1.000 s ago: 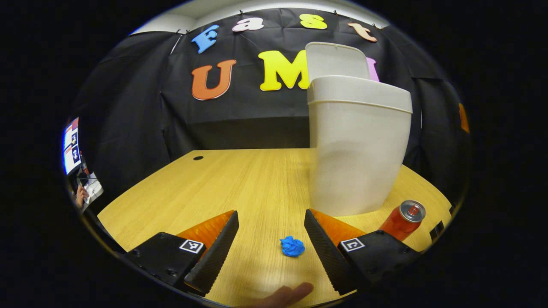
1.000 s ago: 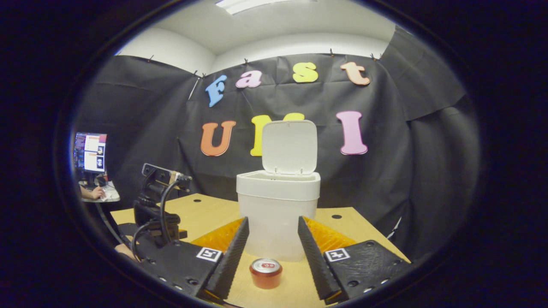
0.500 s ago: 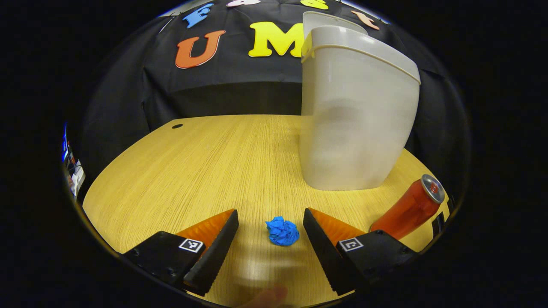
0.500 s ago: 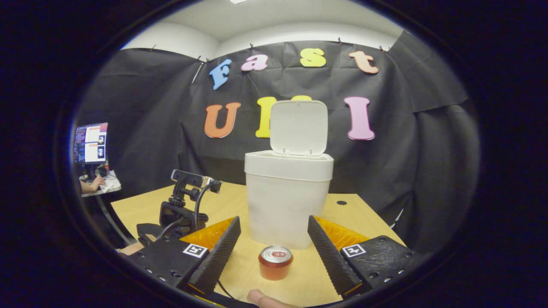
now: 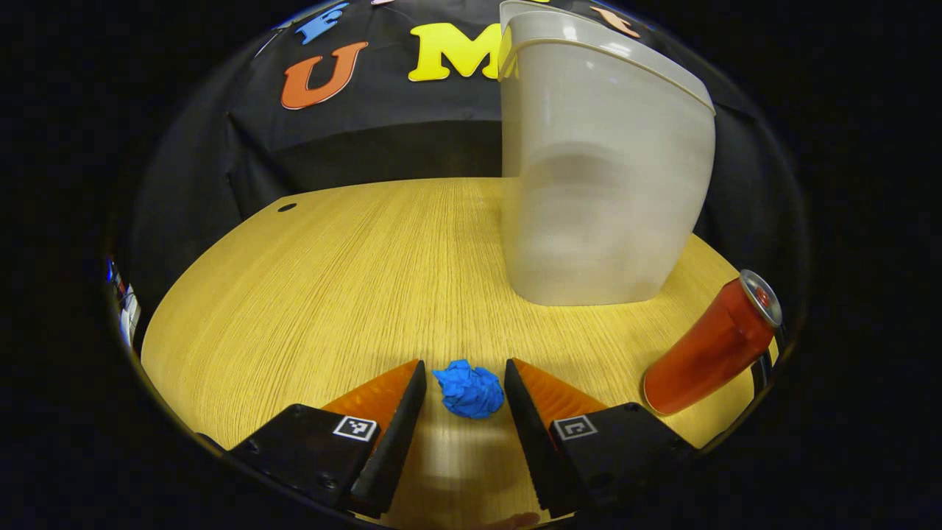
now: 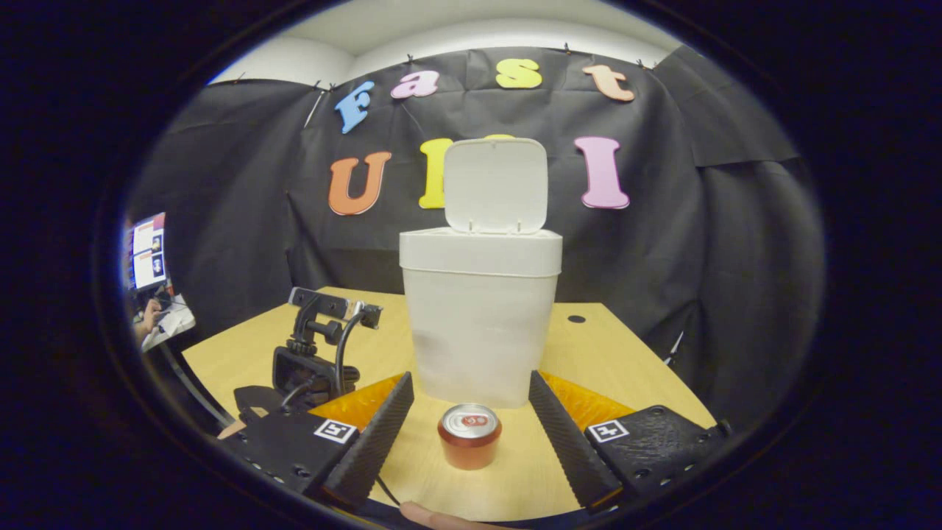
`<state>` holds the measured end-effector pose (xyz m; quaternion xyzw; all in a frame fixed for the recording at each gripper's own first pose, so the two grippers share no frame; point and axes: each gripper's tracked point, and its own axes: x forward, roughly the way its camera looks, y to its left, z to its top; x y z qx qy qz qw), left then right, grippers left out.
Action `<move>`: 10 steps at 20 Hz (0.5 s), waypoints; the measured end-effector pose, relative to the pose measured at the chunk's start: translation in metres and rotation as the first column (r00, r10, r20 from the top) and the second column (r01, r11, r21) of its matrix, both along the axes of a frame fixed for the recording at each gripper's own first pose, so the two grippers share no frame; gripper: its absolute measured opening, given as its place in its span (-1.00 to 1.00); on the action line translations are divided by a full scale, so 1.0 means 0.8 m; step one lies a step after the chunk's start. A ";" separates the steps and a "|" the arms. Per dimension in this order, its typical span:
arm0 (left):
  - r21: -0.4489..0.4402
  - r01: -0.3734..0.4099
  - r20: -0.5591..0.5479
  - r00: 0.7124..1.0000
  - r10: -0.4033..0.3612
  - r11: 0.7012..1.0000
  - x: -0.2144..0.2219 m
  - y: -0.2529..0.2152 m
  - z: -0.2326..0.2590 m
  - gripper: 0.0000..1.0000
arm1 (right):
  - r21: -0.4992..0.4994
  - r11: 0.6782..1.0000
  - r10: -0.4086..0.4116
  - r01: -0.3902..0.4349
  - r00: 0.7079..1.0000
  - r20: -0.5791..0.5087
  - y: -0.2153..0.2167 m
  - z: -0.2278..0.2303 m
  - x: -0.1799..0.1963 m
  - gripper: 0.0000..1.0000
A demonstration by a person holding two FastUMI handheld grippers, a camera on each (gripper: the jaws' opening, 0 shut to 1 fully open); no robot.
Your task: Press the lid of the desktop garbage bin to open it, pick up the crumpled paper on the desktop and throw it into the bin, then pick up the pop can on the desktop and drop it into the bin, and finally close the garbage bin lid.
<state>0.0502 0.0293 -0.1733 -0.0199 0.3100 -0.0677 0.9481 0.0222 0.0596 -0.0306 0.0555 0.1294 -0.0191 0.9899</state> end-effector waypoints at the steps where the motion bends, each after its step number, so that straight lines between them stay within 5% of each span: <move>1: 0.004 0.000 -0.001 1.000 0.000 1.000 0.005 0.005 0.001 0.51 | 0.016 1.000 -0.006 0.006 1.000 -0.023 -0.001 -0.007 0.003 0.96; 5: 0.011 -0.001 0.003 1.000 0.001 1.000 0.006 0.013 0.003 0.03 | 0.039 0.999 -0.026 0.031 0.993 -0.114 0.000 -0.037 0.014 0.95; 10: 0.007 -0.008 0.005 1.000 0.008 1.000 0.007 0.015 0.003 -0.09 | 0.041 0.999 -0.010 0.021 0.972 -0.235 0.012 -0.083 0.026 0.93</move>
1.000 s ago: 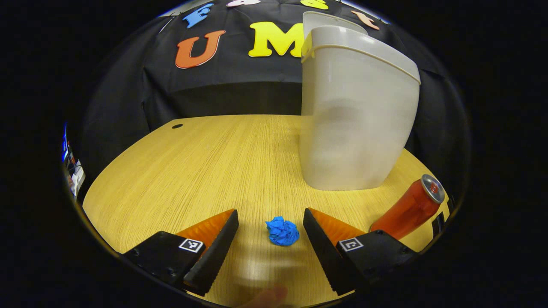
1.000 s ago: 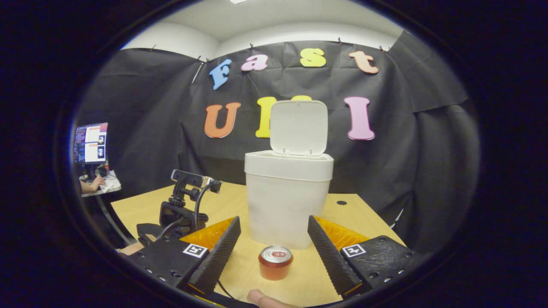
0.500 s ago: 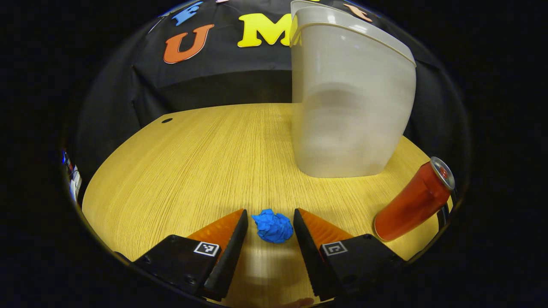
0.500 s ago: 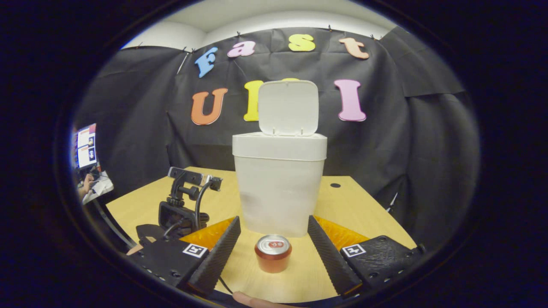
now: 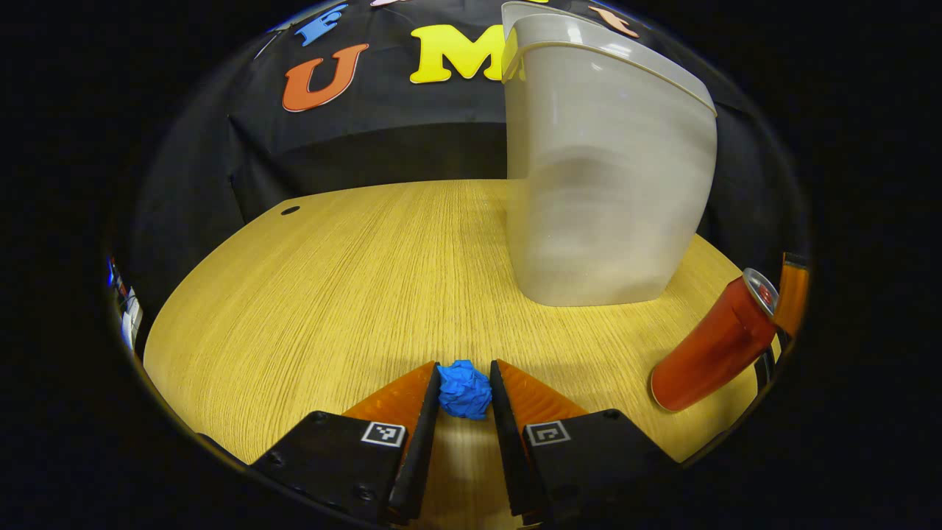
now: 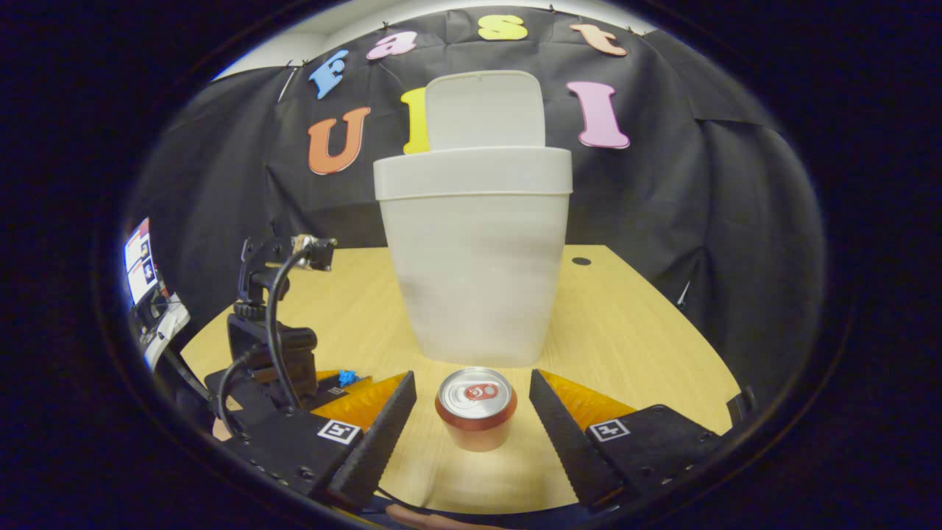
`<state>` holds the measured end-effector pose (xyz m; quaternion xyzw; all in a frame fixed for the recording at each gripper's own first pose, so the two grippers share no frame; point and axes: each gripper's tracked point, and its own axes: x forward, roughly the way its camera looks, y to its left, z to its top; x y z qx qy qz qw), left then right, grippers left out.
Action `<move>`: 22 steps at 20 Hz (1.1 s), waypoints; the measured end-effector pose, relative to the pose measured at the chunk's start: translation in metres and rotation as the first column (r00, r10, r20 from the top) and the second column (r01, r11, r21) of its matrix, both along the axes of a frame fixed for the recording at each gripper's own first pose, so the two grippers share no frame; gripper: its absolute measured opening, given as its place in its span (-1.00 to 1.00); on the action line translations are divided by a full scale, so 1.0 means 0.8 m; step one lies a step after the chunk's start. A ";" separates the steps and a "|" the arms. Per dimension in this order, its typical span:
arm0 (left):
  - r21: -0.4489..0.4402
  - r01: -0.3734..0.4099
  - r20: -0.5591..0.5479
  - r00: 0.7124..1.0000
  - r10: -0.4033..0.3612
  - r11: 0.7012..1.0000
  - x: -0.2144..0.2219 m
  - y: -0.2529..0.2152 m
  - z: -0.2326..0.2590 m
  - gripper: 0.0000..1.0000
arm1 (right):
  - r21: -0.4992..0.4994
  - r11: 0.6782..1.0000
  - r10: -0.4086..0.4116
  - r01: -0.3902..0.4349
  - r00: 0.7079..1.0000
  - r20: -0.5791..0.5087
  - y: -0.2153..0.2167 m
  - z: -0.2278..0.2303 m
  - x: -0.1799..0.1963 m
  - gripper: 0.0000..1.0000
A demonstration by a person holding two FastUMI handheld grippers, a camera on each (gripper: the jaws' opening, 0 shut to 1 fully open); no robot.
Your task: Press the lid of the desktop garbage bin to open it, pick up the crumpled paper on the desktop and throw it into the bin, then pick up the pop can on the desktop and drop it into the bin, and finally close the garbage bin lid.
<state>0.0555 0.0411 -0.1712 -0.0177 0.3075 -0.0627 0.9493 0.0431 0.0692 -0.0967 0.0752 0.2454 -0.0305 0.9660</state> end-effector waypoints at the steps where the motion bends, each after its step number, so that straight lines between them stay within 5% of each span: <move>1: -0.001 -0.004 -0.001 1.000 0.004 1.000 0.001 0.001 0.001 -0.10 | 0.010 1.000 0.002 -0.002 1.000 -0.021 0.003 -0.006 0.000 0.93; 14: 0.078 -0.054 0.009 0.999 0.054 0.995 0.009 0.043 0.000 -0.10 | 0.111 0.994 0.023 -0.006 0.988 -0.151 0.024 -0.055 0.011 0.90; 22: 0.033 -0.099 0.072 0.993 0.096 0.995 0.012 0.077 0.040 -0.11 | 0.135 0.991 0.025 -0.001 0.985 -0.173 0.023 -0.067 0.016 0.90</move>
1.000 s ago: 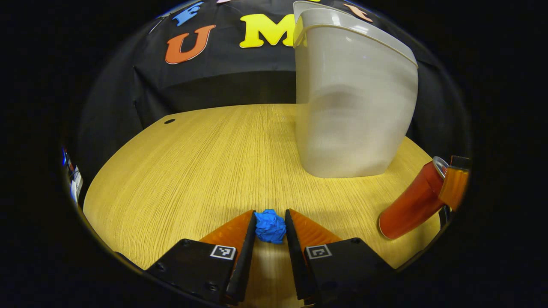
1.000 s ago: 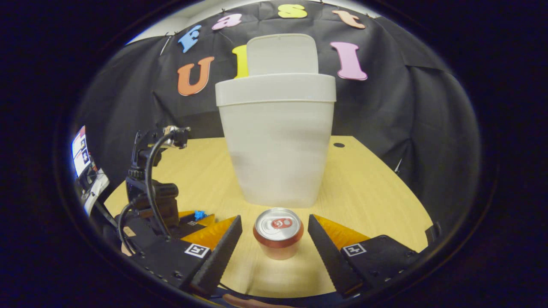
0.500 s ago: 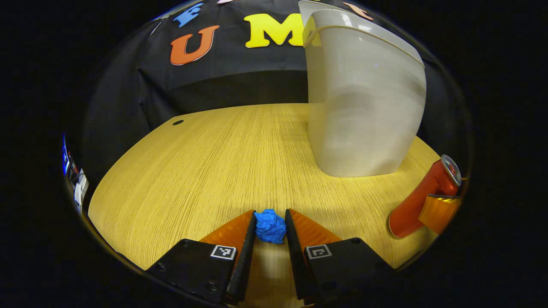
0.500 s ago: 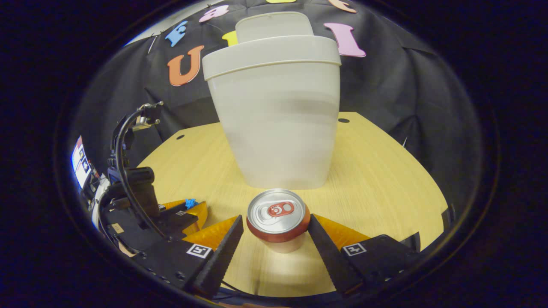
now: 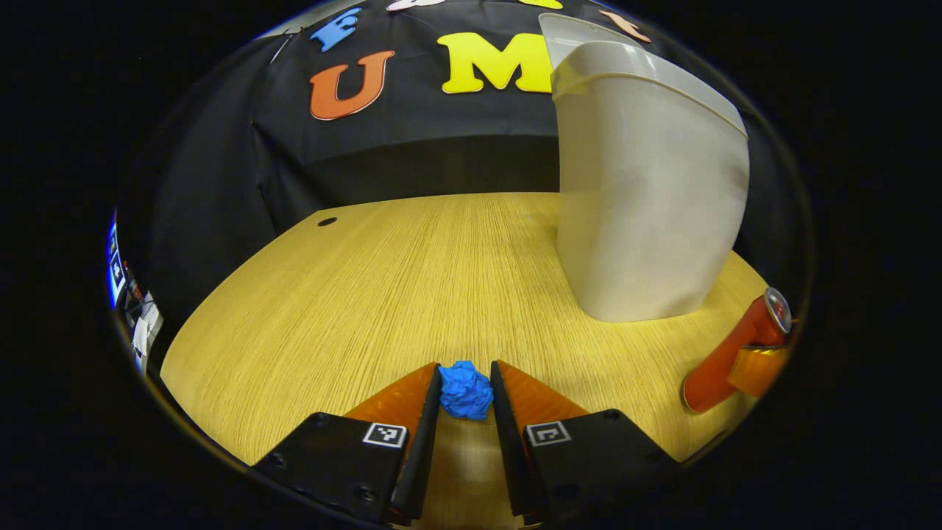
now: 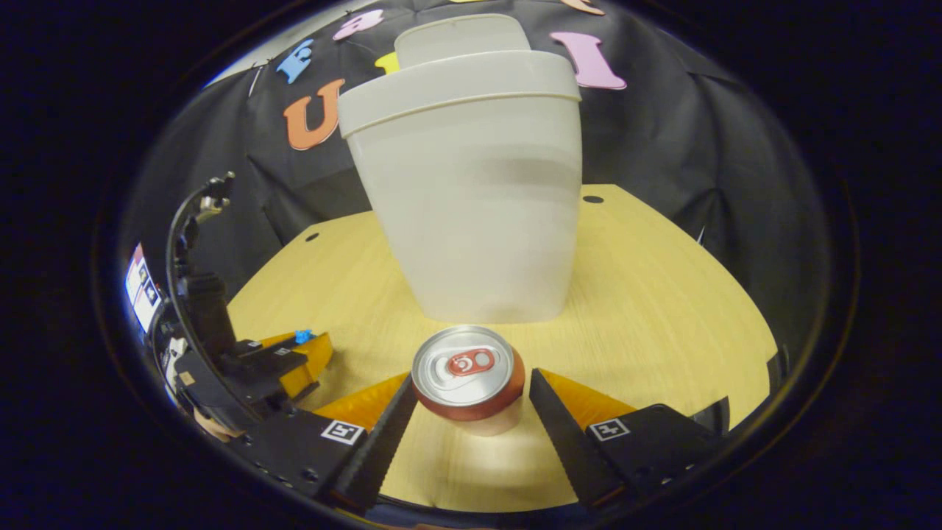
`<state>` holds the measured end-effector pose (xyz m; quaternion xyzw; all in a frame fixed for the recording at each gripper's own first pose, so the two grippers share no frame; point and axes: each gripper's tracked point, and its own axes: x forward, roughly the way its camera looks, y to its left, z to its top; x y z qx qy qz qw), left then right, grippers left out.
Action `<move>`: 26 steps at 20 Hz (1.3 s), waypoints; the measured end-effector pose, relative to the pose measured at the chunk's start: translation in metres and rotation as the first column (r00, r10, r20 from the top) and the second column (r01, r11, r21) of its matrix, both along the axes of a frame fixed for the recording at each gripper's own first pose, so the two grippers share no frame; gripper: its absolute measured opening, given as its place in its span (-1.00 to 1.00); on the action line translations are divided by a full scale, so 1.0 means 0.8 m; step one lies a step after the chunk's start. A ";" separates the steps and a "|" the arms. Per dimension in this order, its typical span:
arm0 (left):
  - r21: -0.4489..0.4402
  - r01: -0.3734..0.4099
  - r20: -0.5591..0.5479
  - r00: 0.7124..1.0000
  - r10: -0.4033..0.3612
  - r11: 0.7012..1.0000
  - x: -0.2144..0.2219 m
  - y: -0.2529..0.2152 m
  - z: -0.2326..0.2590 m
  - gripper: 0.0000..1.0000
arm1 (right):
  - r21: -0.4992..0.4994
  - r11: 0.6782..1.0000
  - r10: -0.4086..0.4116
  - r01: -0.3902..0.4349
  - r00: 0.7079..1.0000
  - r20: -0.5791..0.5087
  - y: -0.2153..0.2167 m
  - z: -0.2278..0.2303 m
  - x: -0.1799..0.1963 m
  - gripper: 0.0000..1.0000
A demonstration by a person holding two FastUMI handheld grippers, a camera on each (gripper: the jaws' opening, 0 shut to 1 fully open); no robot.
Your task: Press the lid of the desktop garbage bin to open it, pick up the crumpled paper on the desktop and throw it into the bin, then pick up the pop can on the desktop and drop it into the bin, and finally close the garbage bin lid.
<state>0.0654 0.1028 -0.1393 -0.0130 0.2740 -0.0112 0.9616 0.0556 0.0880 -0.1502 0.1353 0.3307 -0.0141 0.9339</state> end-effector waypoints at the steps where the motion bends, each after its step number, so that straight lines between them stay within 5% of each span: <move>1: -0.015 -0.015 0.017 1.000 0.015 1.000 -0.001 0.006 0.012 -0.10 | -0.005 1.000 0.008 -0.008 1.000 -0.012 0.003 -0.006 0.001 0.90; 7: -0.016 -0.005 0.136 0.991 0.007 1.000 -0.020 0.004 0.076 -0.11 | -0.084 0.996 0.028 -0.030 0.999 -0.022 0.013 -0.023 0.010 0.63; 15: -0.042 0.004 0.297 0.955 0.009 0.999 -0.046 -0.001 0.146 -0.11 | -0.132 0.991 0.001 0.015 0.993 0.119 -0.009 0.034 -0.003 0.60; 21: -0.025 0.007 0.354 0.935 0.002 1.000 -0.061 -0.008 0.177 -0.11 | -0.142 0.990 0.037 0.005 0.956 0.290 -0.027 0.117 -0.036 0.62; 25: -0.018 0.020 0.393 0.919 -0.011 1.000 -0.079 -0.018 0.199 -0.22 | -0.185 0.982 0.060 0.024 0.898 0.436 -0.052 0.183 -0.071 0.60; 26: -0.020 0.026 0.402 0.915 -0.016 0.999 -0.084 -0.023 0.204 -0.12 | -0.198 0.979 0.056 0.044 0.879 0.473 -0.060 0.200 -0.081 0.60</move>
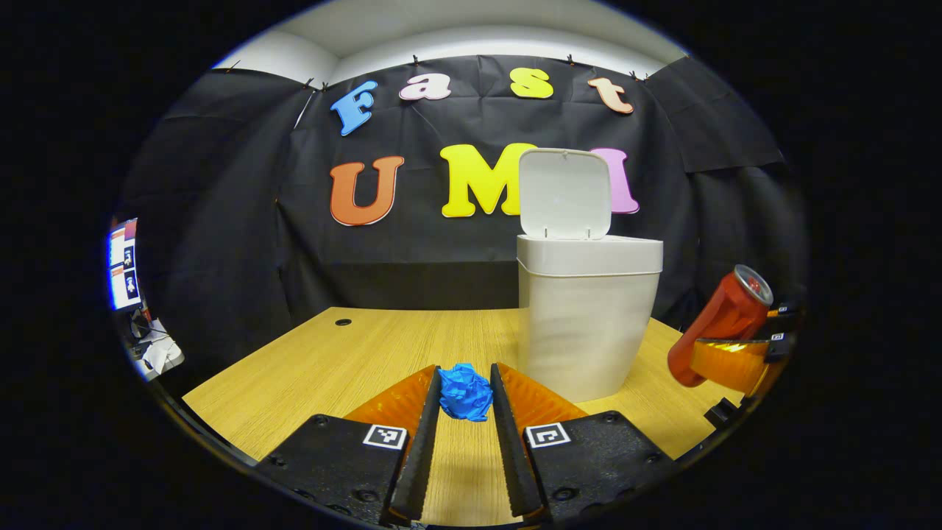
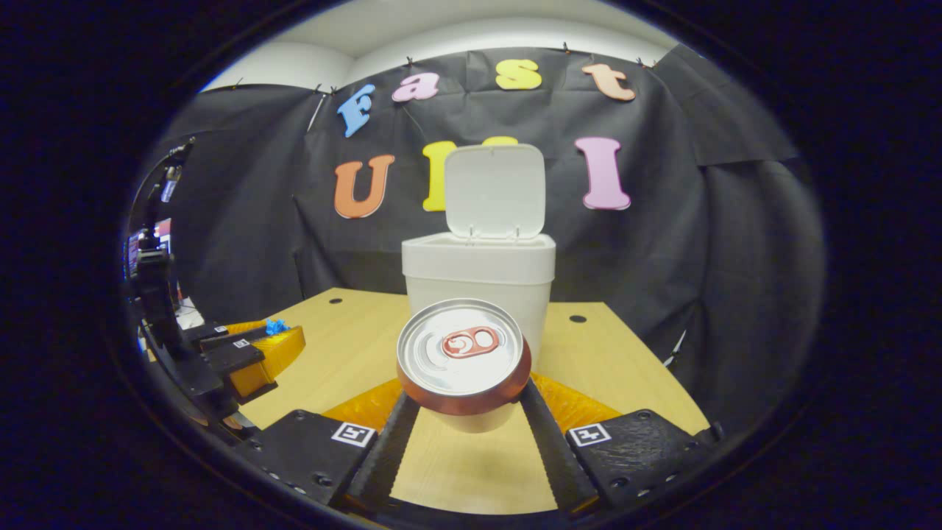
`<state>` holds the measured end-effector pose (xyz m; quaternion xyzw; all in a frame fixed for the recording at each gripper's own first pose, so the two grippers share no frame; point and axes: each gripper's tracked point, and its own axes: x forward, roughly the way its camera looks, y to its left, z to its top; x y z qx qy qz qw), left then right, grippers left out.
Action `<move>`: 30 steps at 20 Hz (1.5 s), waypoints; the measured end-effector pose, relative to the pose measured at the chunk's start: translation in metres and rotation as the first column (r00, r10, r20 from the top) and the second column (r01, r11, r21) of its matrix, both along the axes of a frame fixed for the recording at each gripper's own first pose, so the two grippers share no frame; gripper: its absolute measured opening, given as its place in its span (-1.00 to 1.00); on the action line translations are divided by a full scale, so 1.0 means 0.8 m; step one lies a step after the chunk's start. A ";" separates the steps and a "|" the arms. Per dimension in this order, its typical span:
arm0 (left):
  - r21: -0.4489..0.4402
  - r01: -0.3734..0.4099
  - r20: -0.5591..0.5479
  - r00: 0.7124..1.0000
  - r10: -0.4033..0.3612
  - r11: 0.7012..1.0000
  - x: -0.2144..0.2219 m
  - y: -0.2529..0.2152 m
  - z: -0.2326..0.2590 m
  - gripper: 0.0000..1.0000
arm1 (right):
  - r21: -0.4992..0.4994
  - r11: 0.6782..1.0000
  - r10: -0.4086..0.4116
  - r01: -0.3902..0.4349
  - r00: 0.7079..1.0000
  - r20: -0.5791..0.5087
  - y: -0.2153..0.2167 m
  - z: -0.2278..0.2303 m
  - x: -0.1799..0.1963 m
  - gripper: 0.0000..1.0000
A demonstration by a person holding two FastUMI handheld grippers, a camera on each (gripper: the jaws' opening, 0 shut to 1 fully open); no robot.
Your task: Press the lid of the desktop garbage bin to open it, pick up the crumpled paper on the desktop and throw it into the bin, then pick up the pop can on the desktop and drop it into the bin, and finally close the garbage bin lid.
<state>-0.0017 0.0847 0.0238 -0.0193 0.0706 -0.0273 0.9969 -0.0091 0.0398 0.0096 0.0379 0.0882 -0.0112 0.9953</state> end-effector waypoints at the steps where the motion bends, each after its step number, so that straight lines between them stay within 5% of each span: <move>1: -0.001 0.003 0.015 1.000 -0.003 1.000 -0.003 -0.004 0.008 -0.22 | -0.008 1.000 -0.013 0.013 0.999 0.043 -0.008 0.017 -0.009 0.60; 9: -0.041 -0.014 0.115 0.993 0.019 0.999 0.001 -0.030 0.079 -0.12 | -0.055 0.993 -0.089 0.103 0.973 0.211 -0.060 0.071 -0.050 0.59; 17: -0.089 0.031 0.224 0.975 -0.011 0.996 0.141 -0.049 0.184 -0.12 | -0.050 0.992 -0.102 0.113 0.976 0.190 -0.076 0.068 -0.043 0.60; 21: -0.085 0.161 0.272 0.953 -0.133 0.983 0.208 -0.130 0.186 -0.12 | -0.057 0.993 -0.086 0.100 0.974 0.208 -0.086 0.070 -0.038 0.60; 30: 0.033 0.212 0.276 0.937 -0.213 0.977 0.254 -0.254 0.179 -0.11 | 0.030 0.987 -0.159 0.156 0.966 0.202 -0.161 0.068 -0.025 0.59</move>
